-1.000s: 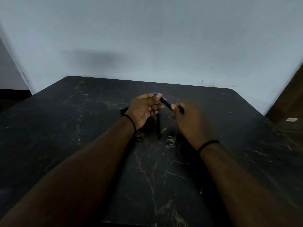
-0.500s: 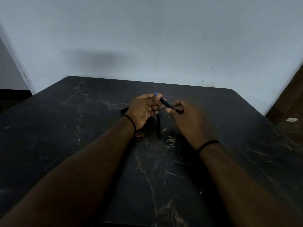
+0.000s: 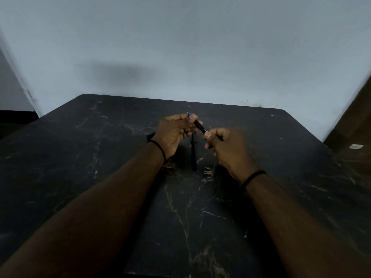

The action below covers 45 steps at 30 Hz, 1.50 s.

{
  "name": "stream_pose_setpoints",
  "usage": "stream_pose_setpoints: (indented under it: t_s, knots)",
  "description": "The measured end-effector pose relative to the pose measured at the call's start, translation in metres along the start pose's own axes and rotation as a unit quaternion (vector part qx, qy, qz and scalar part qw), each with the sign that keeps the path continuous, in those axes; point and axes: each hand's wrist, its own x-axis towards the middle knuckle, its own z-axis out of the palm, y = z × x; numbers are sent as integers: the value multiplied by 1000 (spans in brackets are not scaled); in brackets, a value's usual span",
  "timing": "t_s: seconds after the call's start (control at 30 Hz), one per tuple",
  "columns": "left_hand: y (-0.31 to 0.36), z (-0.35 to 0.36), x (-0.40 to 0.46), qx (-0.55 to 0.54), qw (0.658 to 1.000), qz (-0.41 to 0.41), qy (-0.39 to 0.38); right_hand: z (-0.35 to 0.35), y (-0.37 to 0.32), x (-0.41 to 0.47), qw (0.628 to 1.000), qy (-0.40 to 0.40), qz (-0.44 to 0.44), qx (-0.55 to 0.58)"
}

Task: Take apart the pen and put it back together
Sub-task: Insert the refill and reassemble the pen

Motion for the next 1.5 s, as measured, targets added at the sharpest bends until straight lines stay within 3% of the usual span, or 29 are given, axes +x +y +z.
stream_pose_setpoints:
  t_s: [0.07,0.37,0.57,0.67,0.73,0.83,0.9,0.97,1.1,1.2,1.3,1.4,1.5]
  knots:
    - [-1,3,0,-6,1000,0,8,3,1,0,1000,2,1,21]
    - [3,5,-1,-4,1000,-4,25,-1,2,2,988,47,-78,-124]
    - [6,7,0,10,999,32,32,-1,-2,1,999,12,-42,2]
    - [8,7,-1,91,991,64,67,2,-1,-1,999,20,-40,13]
    - [12,-1,0,245,955,108,127,4,-1,0,998,33,-43,-12]
    - [21,-20,1,496,815,162,252,3,2,3,997,45,-53,-39]
    - [26,-32,1,575,753,168,270,2,5,4,994,54,-64,-65]
    - [30,-39,3,644,726,108,216,2,8,5,993,56,-71,-74]
    - [31,-40,3,748,645,-89,133,2,7,5,992,55,-70,-90]
    - [28,-37,2,774,611,-86,143,0,7,4,990,56,-74,-107]
    - [26,-34,2,765,617,-50,178,-1,8,3,988,55,-77,-119]
    - [25,-28,1,779,601,-35,178,0,8,3,987,53,-82,-124]
    - [26,-22,1,745,635,14,202,1,9,4,988,52,-84,-119]
